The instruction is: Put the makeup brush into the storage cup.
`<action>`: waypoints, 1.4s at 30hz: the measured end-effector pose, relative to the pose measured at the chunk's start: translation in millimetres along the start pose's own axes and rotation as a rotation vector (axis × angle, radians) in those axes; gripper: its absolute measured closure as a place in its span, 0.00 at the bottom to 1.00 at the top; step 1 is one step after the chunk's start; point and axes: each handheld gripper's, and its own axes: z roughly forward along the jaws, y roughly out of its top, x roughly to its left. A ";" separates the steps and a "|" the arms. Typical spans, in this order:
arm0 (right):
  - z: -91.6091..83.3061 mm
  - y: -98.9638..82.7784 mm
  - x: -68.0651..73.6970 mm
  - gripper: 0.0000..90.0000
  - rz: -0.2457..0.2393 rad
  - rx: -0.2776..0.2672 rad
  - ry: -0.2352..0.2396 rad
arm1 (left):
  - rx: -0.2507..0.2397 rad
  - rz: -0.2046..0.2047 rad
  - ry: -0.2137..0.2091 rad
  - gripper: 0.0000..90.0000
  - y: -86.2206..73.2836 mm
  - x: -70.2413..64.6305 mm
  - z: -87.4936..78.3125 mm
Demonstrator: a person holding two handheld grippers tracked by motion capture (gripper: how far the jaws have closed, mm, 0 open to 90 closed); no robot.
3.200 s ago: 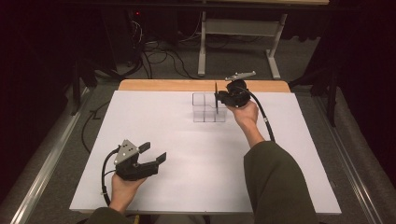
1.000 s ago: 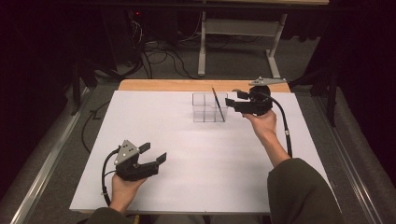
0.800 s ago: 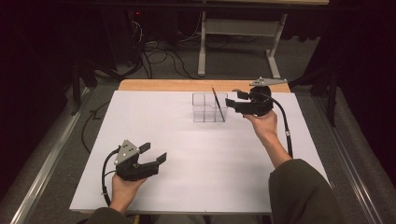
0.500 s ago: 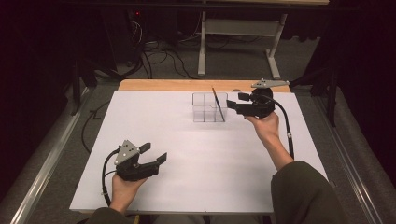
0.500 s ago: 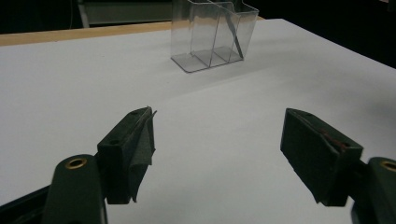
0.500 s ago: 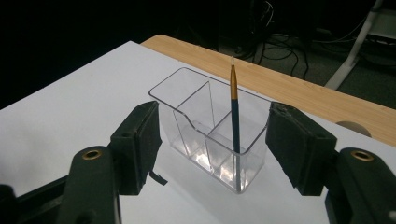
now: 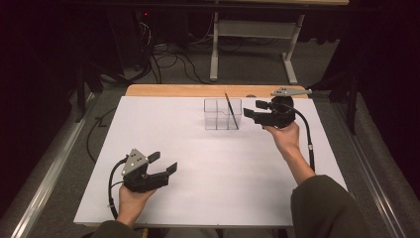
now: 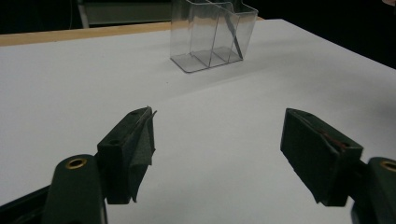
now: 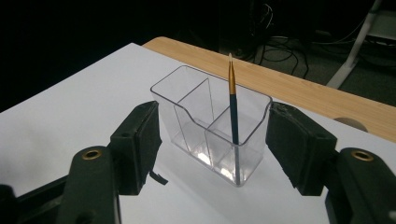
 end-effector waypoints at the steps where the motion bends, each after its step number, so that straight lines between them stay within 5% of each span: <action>1: -0.5 -0.5 -0.4 0.41 -0.004 -0.001 0.001 | -0.001 -0.001 0.000 0.29 0.0 -0.1 -0.1; 42: -34.8 -19.0 -1.4 0.40 0.002 -0.043 -0.009 | 0.000 -0.001 -0.004 0.29 -0.2 -1.4 0.4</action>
